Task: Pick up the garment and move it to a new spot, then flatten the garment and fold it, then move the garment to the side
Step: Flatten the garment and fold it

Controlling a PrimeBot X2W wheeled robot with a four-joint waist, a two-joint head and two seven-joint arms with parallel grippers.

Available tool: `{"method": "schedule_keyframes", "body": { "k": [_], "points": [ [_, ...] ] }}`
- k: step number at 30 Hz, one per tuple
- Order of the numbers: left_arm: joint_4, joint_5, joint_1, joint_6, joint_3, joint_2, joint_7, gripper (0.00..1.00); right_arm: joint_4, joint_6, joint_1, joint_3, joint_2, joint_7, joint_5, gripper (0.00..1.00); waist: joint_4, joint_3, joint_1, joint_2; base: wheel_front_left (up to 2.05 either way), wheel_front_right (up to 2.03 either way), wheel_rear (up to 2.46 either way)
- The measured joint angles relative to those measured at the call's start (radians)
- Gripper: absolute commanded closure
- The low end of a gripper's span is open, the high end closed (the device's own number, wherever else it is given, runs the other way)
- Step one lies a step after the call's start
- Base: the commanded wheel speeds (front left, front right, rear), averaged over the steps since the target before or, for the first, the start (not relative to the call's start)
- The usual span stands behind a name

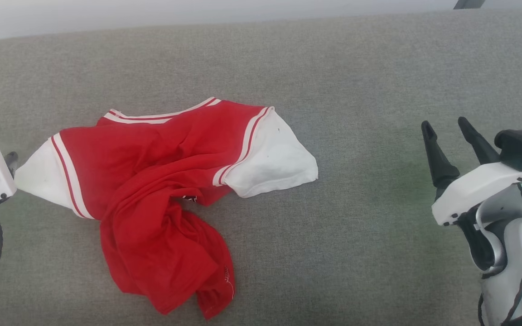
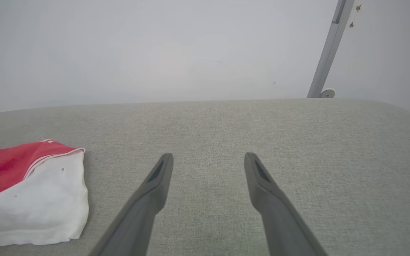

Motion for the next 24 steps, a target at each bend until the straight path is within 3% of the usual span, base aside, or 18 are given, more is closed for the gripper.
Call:
{"method": "schedule_keyframes", "body": {
  "k": [13,24],
  "points": [
    [0.033,0.054,0.005,-0.093,-0.103,0.027,0.063,0.0,-0.03,0.0,0.003,0.043,-0.019,0.016,0.003,0.0,0.012,0.007,0.0,0.0,0.0,0.0,0.0],
    [0.148,0.081,-0.083,-0.16,-0.138,-0.001,0.059,0.0,-0.066,0.0,0.001,0.054,-0.04,0.047,0.004,0.0,0.009,0.052,0.0,0.0,0.0,0.0,0.0]
  ]
}}
